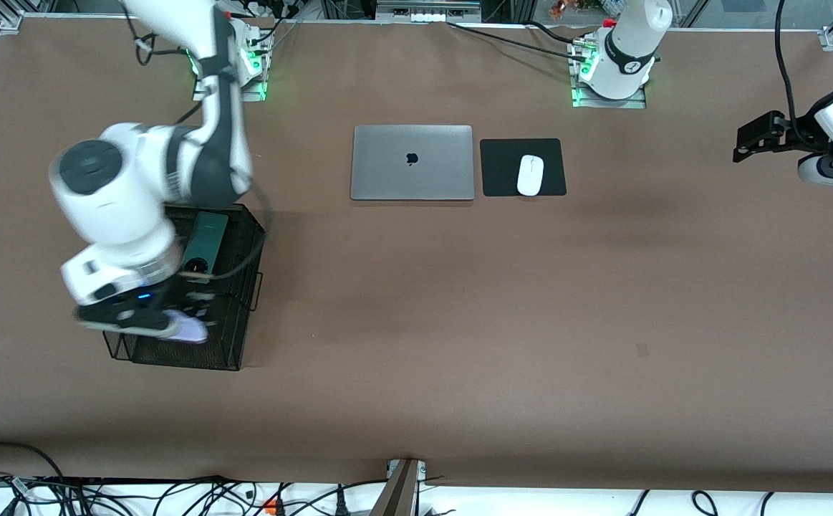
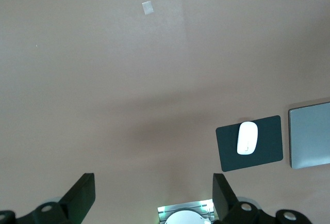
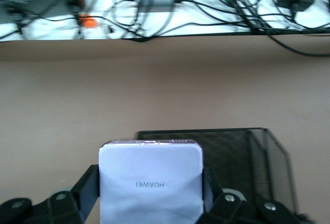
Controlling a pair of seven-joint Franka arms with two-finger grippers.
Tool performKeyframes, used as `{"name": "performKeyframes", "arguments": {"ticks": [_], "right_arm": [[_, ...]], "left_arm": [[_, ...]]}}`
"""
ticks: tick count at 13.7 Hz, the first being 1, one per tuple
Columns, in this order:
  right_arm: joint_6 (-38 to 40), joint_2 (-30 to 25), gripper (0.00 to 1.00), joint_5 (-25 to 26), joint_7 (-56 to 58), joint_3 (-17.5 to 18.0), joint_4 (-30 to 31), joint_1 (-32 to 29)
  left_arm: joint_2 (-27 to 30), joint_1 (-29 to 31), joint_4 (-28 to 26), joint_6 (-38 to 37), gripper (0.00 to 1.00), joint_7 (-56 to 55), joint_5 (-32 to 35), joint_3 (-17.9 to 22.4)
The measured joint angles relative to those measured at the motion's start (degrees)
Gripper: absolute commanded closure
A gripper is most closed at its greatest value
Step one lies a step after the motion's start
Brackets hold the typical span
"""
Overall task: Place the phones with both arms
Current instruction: 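Carry the white phone with the right gripper and lower it into the basket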
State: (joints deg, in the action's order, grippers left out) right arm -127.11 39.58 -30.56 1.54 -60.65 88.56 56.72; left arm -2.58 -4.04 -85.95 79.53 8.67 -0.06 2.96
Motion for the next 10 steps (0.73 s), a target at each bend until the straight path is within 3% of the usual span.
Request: {"name": "performKeyframes", "arguments": {"ticks": [2, 4, 6, 10], "right_arm": [[0.3, 0.6, 0.98, -5.4, 8.1, 2.8, 0.3, -5.3], [0.5, 1.5, 0.98, -9.9, 16.9, 8.5, 0.6, -11.5], [0.5, 2.6, 0.98, -11.3, 22.0, 14.3, 0.6, -17.2], [0.1, 5.1, 0.97, -11.4, 24.1, 16.6, 0.5, -19.4]], "left_arm": [[0.0, 0.0, 0.0, 0.0, 0.0, 0.0, 0.0, -0.2], [0.1, 0.0, 0.0, 0.0, 0.0, -0.1, 0.0, -0.2], [0.1, 0.0, 0.0, 0.0, 0.0, -0.1, 0.0, -0.2], [0.1, 0.0, 0.0, 0.0, 0.0, -0.1, 0.0, -0.2]]}}
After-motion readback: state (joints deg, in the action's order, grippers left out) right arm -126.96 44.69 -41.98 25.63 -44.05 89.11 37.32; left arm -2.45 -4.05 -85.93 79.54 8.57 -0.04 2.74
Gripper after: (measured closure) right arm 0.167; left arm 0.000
